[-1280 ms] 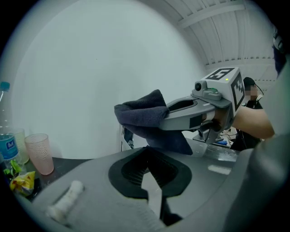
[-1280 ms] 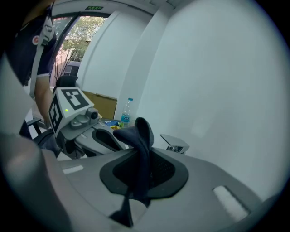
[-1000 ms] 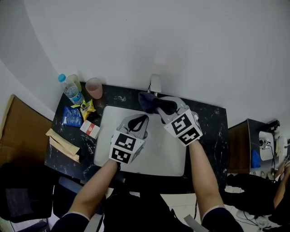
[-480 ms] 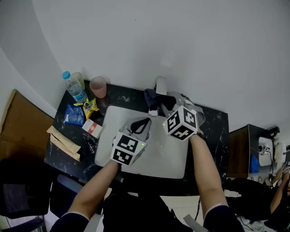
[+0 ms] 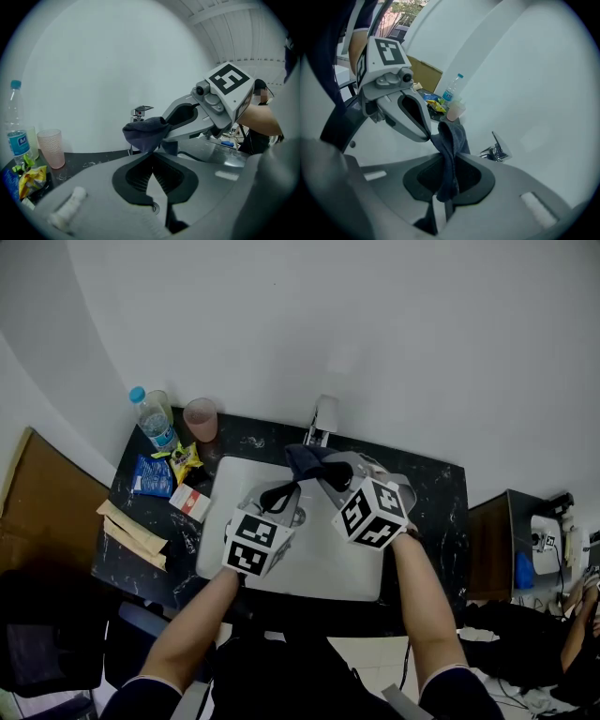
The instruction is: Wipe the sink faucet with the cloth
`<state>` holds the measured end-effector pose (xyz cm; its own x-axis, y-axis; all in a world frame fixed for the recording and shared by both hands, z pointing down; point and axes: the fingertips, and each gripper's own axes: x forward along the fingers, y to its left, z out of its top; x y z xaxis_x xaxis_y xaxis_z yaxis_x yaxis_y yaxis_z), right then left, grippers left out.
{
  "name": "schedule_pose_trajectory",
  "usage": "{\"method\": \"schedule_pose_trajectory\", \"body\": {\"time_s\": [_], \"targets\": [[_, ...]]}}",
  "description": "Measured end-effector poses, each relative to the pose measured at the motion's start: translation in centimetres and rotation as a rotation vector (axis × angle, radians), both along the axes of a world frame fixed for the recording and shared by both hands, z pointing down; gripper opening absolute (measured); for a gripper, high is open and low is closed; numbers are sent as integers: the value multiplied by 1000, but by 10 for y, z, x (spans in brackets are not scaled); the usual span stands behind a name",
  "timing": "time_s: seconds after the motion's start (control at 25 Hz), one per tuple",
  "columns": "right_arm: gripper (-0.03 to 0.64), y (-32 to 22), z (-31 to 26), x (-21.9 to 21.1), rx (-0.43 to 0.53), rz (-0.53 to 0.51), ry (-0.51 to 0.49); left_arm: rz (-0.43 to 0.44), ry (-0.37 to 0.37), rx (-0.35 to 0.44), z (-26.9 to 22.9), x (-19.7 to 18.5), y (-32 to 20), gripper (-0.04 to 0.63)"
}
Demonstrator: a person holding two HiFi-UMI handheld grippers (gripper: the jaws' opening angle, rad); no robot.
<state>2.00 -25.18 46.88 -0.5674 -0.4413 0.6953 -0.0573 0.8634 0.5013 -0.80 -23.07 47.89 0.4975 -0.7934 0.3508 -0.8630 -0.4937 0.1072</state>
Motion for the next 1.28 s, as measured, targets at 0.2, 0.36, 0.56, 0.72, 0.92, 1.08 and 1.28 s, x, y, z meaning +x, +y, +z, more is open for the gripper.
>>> {"method": "schedule_pose_trajectory", "body": {"time_s": [0.2,0.36,0.56,0.72,0.92,1.08,1.28], "targets": [[51,29,-2,0,-100,-30,-47,8,-17,-16,6,-6,5,2],[51,49,-4,3,-251,-14,-206,-12,-43,-40,16,-21,4,2],[52,-8,-5,55,-304,344,-513,-26,-32,-78,27,-24,9,2],[52,-76,17,80,-410,702,-719,-14,-84,-95,31,-30,8,2],[52,-117,54,71,-632,883,-810,7,-91,-96,31,-21,5,2],[52,-130,72,45,-816,901,-851,20,-87,-108,35,-15,8,2],[52,-127,50,33,-941,796,-1022,30,-84,-111,36,-15,8,2]]}}
